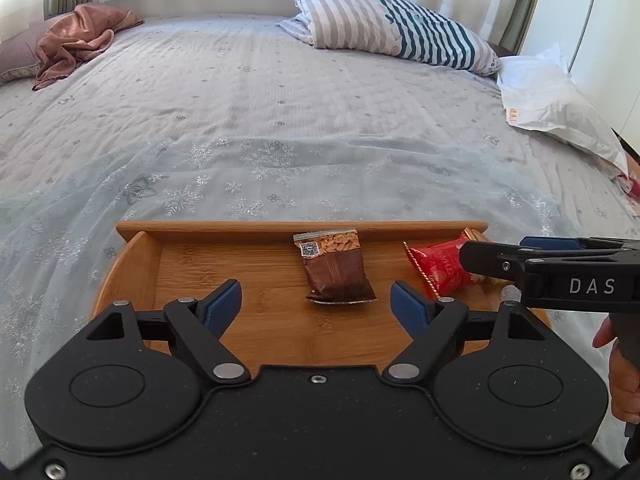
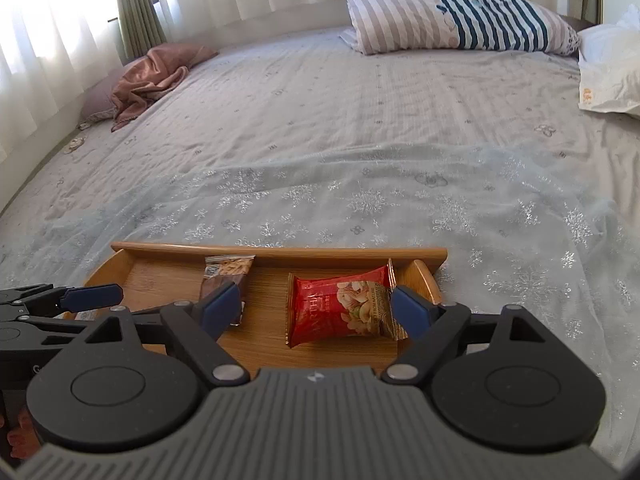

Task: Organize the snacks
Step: 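Lower both packets into the tray and open both grippers, then lift both grippers away from the tray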

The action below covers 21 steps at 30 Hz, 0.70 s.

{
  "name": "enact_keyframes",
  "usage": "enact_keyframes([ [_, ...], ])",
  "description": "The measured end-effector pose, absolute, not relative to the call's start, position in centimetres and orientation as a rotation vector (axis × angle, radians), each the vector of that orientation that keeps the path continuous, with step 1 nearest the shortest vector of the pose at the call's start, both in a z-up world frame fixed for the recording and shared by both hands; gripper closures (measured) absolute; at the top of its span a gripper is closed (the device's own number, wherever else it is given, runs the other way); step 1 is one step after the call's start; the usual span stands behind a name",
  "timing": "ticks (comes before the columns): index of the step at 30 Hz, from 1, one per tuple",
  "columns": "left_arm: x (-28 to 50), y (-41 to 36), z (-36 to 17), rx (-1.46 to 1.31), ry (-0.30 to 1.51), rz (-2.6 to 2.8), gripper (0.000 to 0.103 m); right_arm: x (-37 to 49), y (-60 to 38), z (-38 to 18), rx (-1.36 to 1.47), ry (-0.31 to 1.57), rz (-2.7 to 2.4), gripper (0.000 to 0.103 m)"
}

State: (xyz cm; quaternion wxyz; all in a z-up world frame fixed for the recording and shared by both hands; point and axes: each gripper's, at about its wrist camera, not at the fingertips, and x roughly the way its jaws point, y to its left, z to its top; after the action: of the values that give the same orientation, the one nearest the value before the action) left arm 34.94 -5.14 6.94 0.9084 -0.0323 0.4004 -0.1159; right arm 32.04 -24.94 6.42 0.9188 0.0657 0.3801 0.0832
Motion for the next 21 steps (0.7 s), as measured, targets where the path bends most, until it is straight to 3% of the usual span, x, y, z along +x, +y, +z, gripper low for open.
enact_keyframes([
  [21,25.3,-4.5,14.4,-0.034,0.693,-0.268,0.014,22.6,-24.7,12.8,0.150,0.589,0.251,0.006],
])
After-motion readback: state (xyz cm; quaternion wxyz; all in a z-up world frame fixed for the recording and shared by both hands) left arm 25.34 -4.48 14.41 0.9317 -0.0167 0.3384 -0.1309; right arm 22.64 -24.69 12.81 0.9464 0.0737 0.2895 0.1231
